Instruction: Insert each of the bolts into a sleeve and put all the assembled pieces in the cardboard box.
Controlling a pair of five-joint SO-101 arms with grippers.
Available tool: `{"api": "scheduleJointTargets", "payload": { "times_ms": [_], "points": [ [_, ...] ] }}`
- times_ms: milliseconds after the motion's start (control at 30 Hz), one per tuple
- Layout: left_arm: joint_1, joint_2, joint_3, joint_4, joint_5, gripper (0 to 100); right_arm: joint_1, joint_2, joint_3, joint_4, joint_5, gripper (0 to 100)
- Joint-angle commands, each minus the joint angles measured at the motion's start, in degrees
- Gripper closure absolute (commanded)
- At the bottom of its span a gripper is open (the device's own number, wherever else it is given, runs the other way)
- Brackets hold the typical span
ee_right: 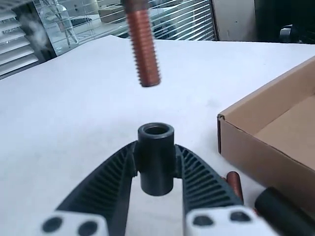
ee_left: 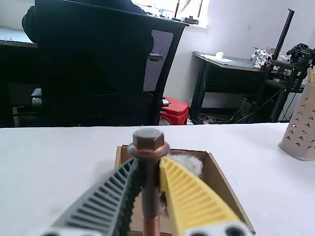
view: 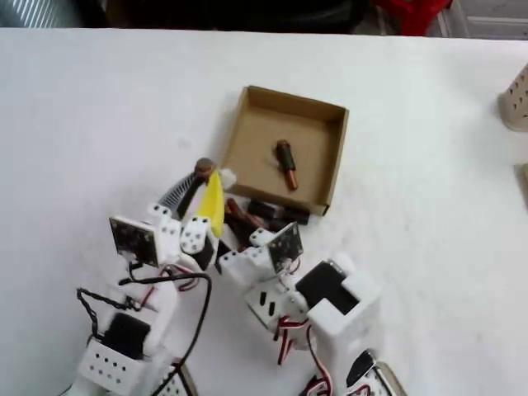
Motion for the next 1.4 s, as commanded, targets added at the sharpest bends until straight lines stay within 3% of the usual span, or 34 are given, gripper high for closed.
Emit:
{"api": "scheduleJointTargets", "payload": {
  "times_ms": [0,233,600,967,1367],
  "points": [
    [0.5,-1.3,-1.5,2.2,-0.5,98,0.2,-0.2,-1.1,0.2,-0.1,98.1],
    [-1.6,0.9,-6.3,7.2,-0.5,98,0.1,-0.2,-1.1,0.2,-0.1,98.1],
    [-4.2,34.5,-21.4,1.9,-0.5,98,0.0,-0.2,-1.1,0.2,-0.1,98.1],
    [-1.5,31.1,-10.6,-13.3,-0.6,98,0.0,-0.2,-1.1,0.3,-0.1,98.1],
    [-1.4,30.6,-10.7,-11.4,-0.6,98,0.0,-0.2,-1.1,0.3,-0.1,98.2]
  ]
}}
